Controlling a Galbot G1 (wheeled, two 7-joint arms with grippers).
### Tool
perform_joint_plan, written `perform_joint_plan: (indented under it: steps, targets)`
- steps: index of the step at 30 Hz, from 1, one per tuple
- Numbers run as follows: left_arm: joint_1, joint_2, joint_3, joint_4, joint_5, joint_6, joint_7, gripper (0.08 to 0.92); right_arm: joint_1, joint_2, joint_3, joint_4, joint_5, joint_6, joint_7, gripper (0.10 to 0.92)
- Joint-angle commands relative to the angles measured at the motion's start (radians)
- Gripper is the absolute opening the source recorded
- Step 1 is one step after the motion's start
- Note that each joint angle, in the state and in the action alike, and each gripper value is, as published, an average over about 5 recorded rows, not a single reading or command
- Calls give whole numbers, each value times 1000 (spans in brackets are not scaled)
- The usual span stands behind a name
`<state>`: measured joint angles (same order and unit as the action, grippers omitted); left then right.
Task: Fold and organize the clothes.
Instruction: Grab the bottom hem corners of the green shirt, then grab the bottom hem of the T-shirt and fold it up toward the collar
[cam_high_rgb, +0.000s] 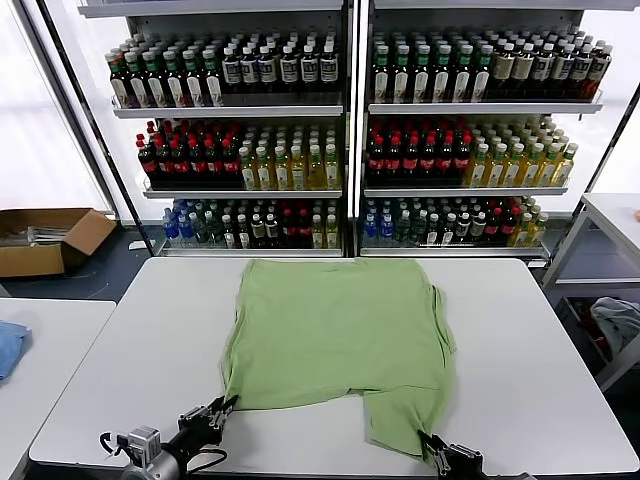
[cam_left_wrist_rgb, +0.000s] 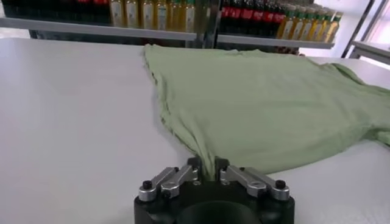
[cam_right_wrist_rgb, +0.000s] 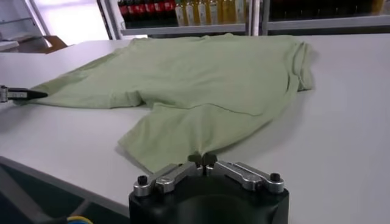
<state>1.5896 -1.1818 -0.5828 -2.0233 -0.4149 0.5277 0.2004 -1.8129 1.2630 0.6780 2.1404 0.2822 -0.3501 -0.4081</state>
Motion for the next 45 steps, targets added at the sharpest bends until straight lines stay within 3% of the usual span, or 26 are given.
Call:
perform_joint_plan:
  steps: [1,15,22,29,39,45]
  targets:
    - [26,-7,-9,-67,-4,-6,-9,134,-15,0,20,23,61,74,-43,106]
    - [172,-10,-100,-288,47,21,-10,102,-201,-60,186,135,149,128,-216,106]
    - [251,-11,-126,-360,59,45,-11,103,-258,-65,196,209,233,135,-203,106]
    - [100,18,-107,-310,-26,51,-49,102,-26,-73,159,177,412,98,-11,106]
    - [-147,171,-85,-132,-357,51,-125,102,262,-144,77,22,467,49,118,106]
    - [-274,202,-25,15,-421,51,-122,102,470,-175,-40,-121,462,17,175,106]
